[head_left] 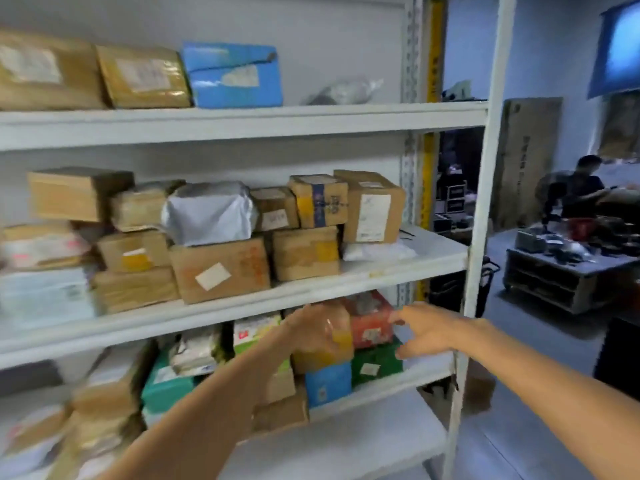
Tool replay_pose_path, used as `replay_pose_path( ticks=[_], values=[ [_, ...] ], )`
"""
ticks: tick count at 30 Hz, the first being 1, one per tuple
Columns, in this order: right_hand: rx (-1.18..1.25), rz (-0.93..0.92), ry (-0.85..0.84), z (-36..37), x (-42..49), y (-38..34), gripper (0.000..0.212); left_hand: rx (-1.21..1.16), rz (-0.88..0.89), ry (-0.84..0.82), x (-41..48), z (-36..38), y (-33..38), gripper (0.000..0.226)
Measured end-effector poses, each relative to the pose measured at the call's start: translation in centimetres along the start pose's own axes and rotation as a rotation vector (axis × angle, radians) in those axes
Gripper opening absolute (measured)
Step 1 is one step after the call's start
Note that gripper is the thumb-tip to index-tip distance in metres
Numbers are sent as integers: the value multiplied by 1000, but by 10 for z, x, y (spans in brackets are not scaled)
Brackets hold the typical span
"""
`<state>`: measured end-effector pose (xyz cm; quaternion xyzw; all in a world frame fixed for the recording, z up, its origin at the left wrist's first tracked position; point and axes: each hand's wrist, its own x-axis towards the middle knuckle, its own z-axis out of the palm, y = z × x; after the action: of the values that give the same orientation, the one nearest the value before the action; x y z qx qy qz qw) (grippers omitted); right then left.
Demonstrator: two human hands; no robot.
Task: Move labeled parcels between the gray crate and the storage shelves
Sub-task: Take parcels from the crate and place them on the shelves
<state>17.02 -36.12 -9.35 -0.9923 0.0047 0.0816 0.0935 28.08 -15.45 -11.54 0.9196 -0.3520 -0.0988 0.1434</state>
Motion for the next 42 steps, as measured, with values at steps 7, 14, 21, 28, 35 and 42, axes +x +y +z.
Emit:
replay_pose_path(
  ticks=[7,14,21,28,35,42],
  values=[
    [-136,-406,-32,24,54,-142,64,10,-407,120,-132,-19,-83,44],
    [-144,-668,-62,48,56,-253,60,33,-672,188,-231,-31,-135,42],
    [-128,-652,-4,14,79,-291,61,-24,-716,283,-245,-97,-169,42],
    [-210,-625,142,-42,103,-335,67,33,-664,338,-243,-181,-213,45],
    [-218,-605,233,-79,128,-379,72,76,-590,395,-245,-236,-252,46],
    [-218,-624,350,-111,163,-403,51,129,-612,492,-239,-269,-286,48]
  ],
)
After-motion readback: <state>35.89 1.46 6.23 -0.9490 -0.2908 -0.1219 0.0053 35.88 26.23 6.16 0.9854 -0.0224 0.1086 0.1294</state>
